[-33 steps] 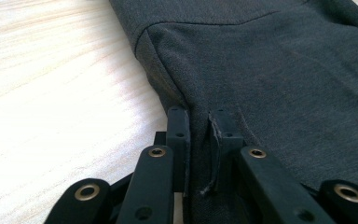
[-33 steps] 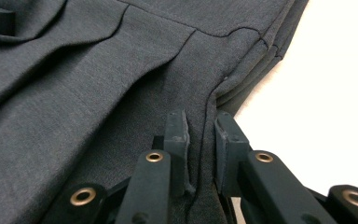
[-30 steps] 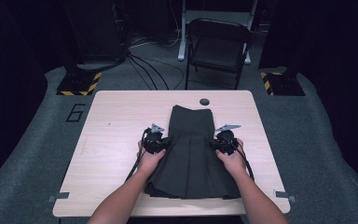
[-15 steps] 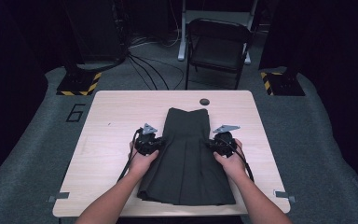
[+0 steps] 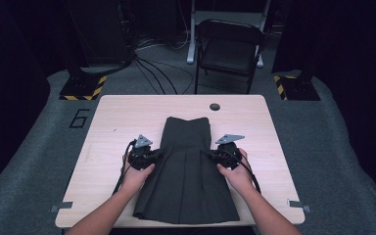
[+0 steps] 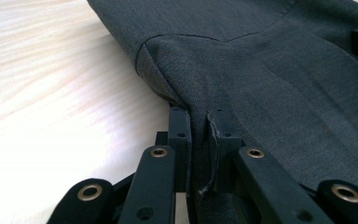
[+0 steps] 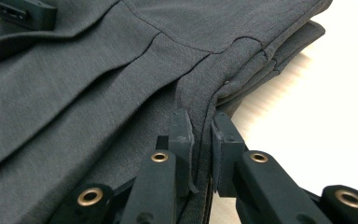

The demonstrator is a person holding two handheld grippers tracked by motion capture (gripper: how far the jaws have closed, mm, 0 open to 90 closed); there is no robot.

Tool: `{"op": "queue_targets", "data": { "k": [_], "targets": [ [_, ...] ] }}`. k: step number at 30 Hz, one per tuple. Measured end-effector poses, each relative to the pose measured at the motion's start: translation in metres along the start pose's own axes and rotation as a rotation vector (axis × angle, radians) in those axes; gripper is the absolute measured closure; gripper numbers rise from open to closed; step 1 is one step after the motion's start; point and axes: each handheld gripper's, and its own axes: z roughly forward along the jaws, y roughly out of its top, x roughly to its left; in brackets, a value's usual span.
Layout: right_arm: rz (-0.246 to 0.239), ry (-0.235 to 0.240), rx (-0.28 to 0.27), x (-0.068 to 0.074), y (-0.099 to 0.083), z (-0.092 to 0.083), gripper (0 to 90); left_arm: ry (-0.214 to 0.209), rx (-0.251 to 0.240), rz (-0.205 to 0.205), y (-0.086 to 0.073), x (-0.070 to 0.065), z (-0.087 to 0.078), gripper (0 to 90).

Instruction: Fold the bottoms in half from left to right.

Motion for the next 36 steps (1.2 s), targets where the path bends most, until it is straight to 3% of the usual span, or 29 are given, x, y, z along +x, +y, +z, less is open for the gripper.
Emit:
{"op": "queue_targets", "data": {
  "k": [5,11,18,21,22,25,30,36],
  "targets": [
    [-0.013,0.015,0.013,0.008,-0.007,0.003,80.1,-0.014,0.013,-0.022,-0.015,0.002,-0.009,81.3],
    [-0.021,0.019,0.030,0.016,-0.008,0.007,80.1,-0.018,0.037,-0.020,-0.026,0.003,-0.016,81.3],
    [-0.029,0.027,0.061,0.020,-0.015,0.014,79.8,-0.029,0.037,-0.086,-0.039,0.009,-0.015,81.2],
    [-0.036,0.018,0.063,0.018,-0.018,0.016,79.3,-0.018,0.044,-0.075,-0.041,0.007,-0.011,81.0],
    [-0.019,0.017,0.063,0.019,-0.019,0.017,79.0,-0.021,0.053,-0.072,-0.042,0.008,-0.010,80.9],
    [-0.021,0.012,0.069,0.017,-0.021,0.021,77.9,-0.013,0.040,-0.102,-0.046,0.007,-0.006,80.1],
    [-0.014,0.013,0.074,0.015,-0.023,0.025,75.9,-0.023,0.053,-0.117,-0.047,0.010,-0.006,74.4],
    [-0.008,0.005,0.073,0.013,-0.026,0.027,71.7,-0.011,0.046,-0.123,-0.048,0.011,-0.004,61.3]
  ]
}}
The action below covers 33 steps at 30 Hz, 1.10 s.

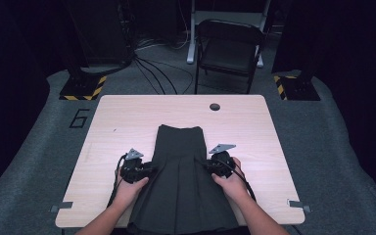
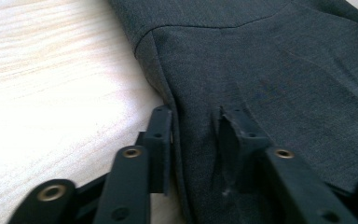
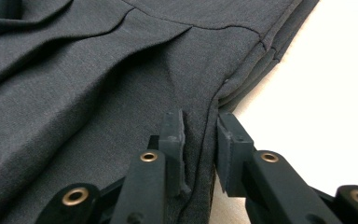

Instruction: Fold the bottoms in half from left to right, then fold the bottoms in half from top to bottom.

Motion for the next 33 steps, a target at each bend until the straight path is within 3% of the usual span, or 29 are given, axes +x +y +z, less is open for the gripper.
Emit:
{"op": "queue_targets", "data": {
  "k": [6,10,13,20,23,28,29,33],
  "targets": [
    [0.005,-0.008,-0.006,0.001,-0.001,0.001,62.1,0.001,0.004,-0.002,0.000,0.001,0.003,47.0],
    [-0.005,-0.017,-0.016,0.001,-0.001,0.000,56.8,0.007,-0.013,0.015,0.000,0.000,0.006,39.7],
    [-0.005,-0.011,-0.014,0.001,-0.001,-0.002,51.8,0.004,-0.010,0.049,0.000,-0.001,0.007,36.4],
    [-0.030,-0.025,-0.049,0.006,0.001,-0.005,47.9,-0.042,-0.006,0.065,0.001,-0.003,0.010,38.8],
    [-0.026,-0.022,-0.055,0.008,0.002,-0.006,45.7,-0.039,-0.002,0.057,0.002,-0.004,0.010,41.2],
    [-0.035,-0.023,-0.088,0.008,0.003,-0.009,44.7,-0.062,0.005,-0.001,0.004,-0.002,0.010,41.1],
    [-0.039,-0.025,-0.087,0.008,0.004,-0.009,44.8,-0.084,0.017,-0.002,0.005,-0.001,0.009,43.5],
    [-0.033,-0.018,-0.082,0.010,0.005,-0.008,44.9,-0.086,0.011,-0.009,0.006,-0.001,0.008,45.2]
  ]
}}
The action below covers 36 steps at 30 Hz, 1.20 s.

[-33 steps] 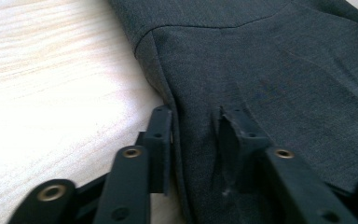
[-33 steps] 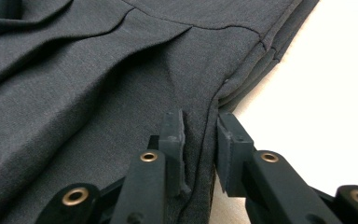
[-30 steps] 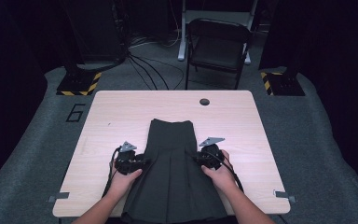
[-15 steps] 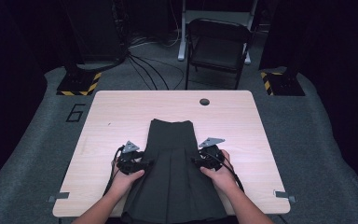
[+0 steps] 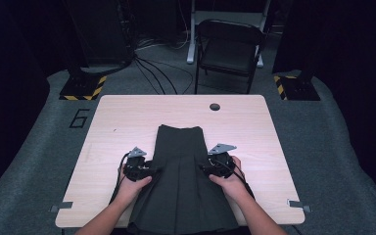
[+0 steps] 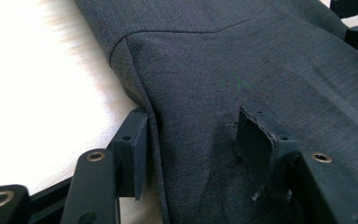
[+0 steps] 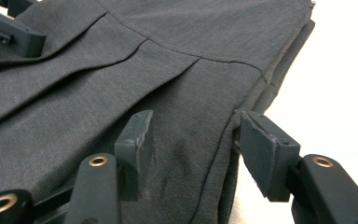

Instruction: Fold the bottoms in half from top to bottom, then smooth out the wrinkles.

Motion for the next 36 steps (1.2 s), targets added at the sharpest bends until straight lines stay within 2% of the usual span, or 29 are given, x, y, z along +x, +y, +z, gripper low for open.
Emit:
{"op": "queue_targets", "data": {
  "k": [8,9,12,17,18,20,21,24,25,28,31,36],
  "targets": [
    [-0.004,0.006,0.028,0.001,0.002,0.002,45.2,0.012,-0.005,0.018,0.004,-0.003,0.002,43.3],
    [0.006,0.004,0.034,0.001,0.003,0.002,45.2,0.003,0.010,0.034,0.006,-0.003,0.002,42.7],
    [0.036,0.014,0.044,-0.002,0.005,0.001,45.0,0.010,0.007,0.048,0.008,-0.004,0.003,40.6],
    [0.030,0.027,0.032,-0.004,0.011,-0.002,39.5,0.023,0.001,0.056,0.014,-0.002,0.000,41.2],
    [0.034,0.026,0.029,-0.004,0.013,-0.002,38.2,0.025,0.007,0.041,0.016,-0.003,0.000,41.2],
    [0.021,0.048,0.029,-0.005,0.017,-0.004,37.0,0.020,0.013,0.039,0.019,-0.002,-0.001,41.3],
    [0.011,0.053,0.024,-0.005,0.019,-0.004,36.9,0.026,0.012,0.056,0.022,-0.001,-0.001,41.4],
    [0.003,0.051,0.003,-0.005,0.025,-0.007,40.6,0.026,-0.003,0.056,0.030,-0.002,-0.004,44.3],
    [0.006,0.055,0.009,-0.005,0.027,-0.007,41.7,0.029,-0.010,0.070,0.032,-0.002,-0.004,45.4],
    [0.000,0.057,0.009,-0.009,0.031,-0.004,46.0,0.013,-0.016,0.071,0.039,-0.002,-0.004,46.8],
    [0.039,0.055,0.016,-0.015,0.034,-0.001,48.2,0.012,-0.016,0.072,0.045,-0.002,-0.002,47.2],
    [0.049,0.039,0.022,-0.026,0.040,0.003,51.6,0.025,-0.009,0.089,0.051,-0.004,0.001,47.2]
  ]
}}
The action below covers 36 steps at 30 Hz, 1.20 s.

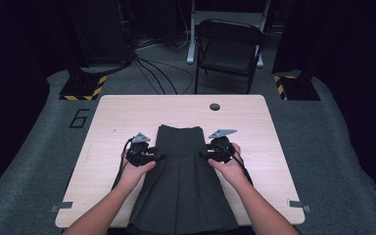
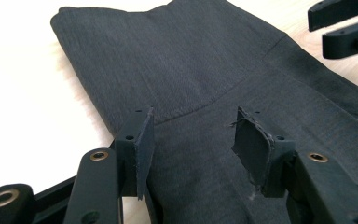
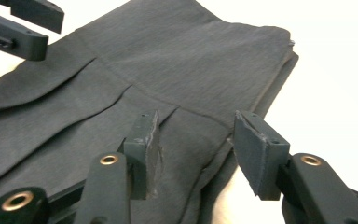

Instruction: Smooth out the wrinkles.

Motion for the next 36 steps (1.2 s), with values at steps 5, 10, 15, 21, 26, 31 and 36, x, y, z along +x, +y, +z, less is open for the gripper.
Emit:
{"op": "queue_targets", "data": {
  "k": [5,10,15,21,26,31,36],
  "targets": [
    [0.007,-0.034,-0.004,-0.009,0.005,0.005,54.7,0.017,0.005,0.026,0.005,0.000,0.002,48.7],
    [0.012,-0.046,-0.016,-0.012,0.012,0.009,55.9,0.024,0.007,0.015,0.009,0.003,0.005,49.8],
    [0.011,-0.056,0.006,-0.015,0.020,0.019,55.7,0.043,-0.009,0.011,0.017,0.007,0.007,49.4],
    [0.031,-0.079,0.011,-0.020,0.019,0.035,53.2,0.061,0.005,0.004,0.023,0.013,0.015,48.4],
    [0.060,-0.093,0.044,-0.025,0.015,0.048,50.9,0.086,0.005,-0.007,0.024,0.018,0.022,48.1],
    [0.062,-0.088,0.083,-0.027,0.012,0.055,56.4,0.109,0.029,-0.015,0.024,0.026,0.027,46.5],
    [0.056,-0.115,0.100,-0.025,0.008,0.059,55.0,0.133,0.054,-0.006,0.025,0.031,0.034,44.3]
  ]
}}
